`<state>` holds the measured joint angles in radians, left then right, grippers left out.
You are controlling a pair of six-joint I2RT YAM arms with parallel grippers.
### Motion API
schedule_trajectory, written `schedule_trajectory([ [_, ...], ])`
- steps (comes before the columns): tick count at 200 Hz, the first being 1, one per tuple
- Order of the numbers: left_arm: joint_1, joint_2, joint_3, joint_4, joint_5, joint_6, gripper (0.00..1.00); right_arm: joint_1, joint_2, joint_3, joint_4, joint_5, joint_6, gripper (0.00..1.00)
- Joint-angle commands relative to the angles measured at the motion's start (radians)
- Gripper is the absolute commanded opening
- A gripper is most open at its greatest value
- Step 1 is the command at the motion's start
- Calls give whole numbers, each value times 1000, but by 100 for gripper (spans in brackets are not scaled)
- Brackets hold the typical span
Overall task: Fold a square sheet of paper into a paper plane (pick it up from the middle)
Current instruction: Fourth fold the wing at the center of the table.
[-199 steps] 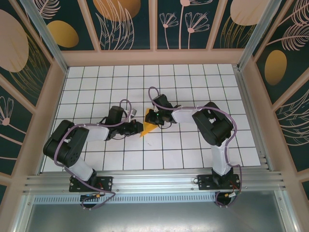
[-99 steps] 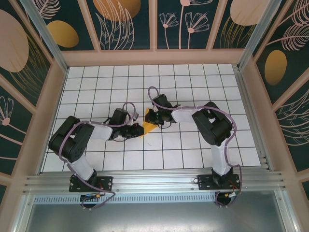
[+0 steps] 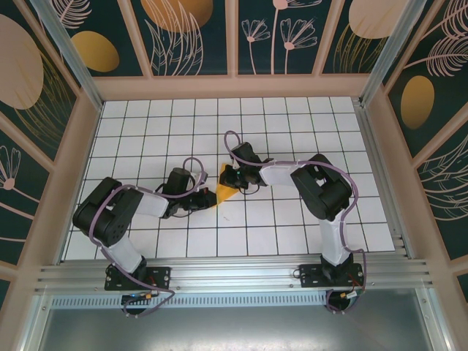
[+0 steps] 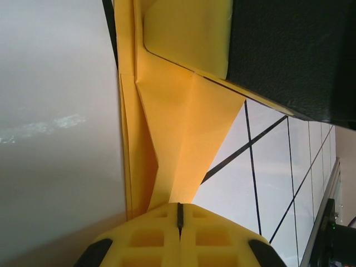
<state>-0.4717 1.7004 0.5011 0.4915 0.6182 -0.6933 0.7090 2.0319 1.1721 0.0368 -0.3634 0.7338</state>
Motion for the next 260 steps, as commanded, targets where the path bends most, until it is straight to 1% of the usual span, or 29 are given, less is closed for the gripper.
schedule_trajectory([
  [1,0,-9,-45,-105,-58,-23,6,8,66,-1,-89,71,-21,10],
  [29,-1,-55,-46,-53,-37,-62,10,18,64,-3,-103,93,-13,10],
  [43,-1,-93,-34,-59,-32,-70,12,21,71,-7,-93,89,-3,10],
  [81,-1,-246,-54,-92,-93,-110,16,32,106,46,-164,122,-27,10],
  [118,-1,-338,-54,-194,-141,-69,18,35,116,75,-197,135,-36,10],
  [149,-1,-362,-23,-265,-167,-39,18,36,114,85,-213,138,-31,10],
  [190,-1,-398,-35,-260,-183,-56,19,41,106,101,-245,136,-49,10],
  [220,-1,-392,-47,-209,-172,-75,19,41,100,100,-246,139,-56,10],
  [260,1,-305,-22,-125,-140,-104,17,40,92,70,-224,142,-52,10],
])
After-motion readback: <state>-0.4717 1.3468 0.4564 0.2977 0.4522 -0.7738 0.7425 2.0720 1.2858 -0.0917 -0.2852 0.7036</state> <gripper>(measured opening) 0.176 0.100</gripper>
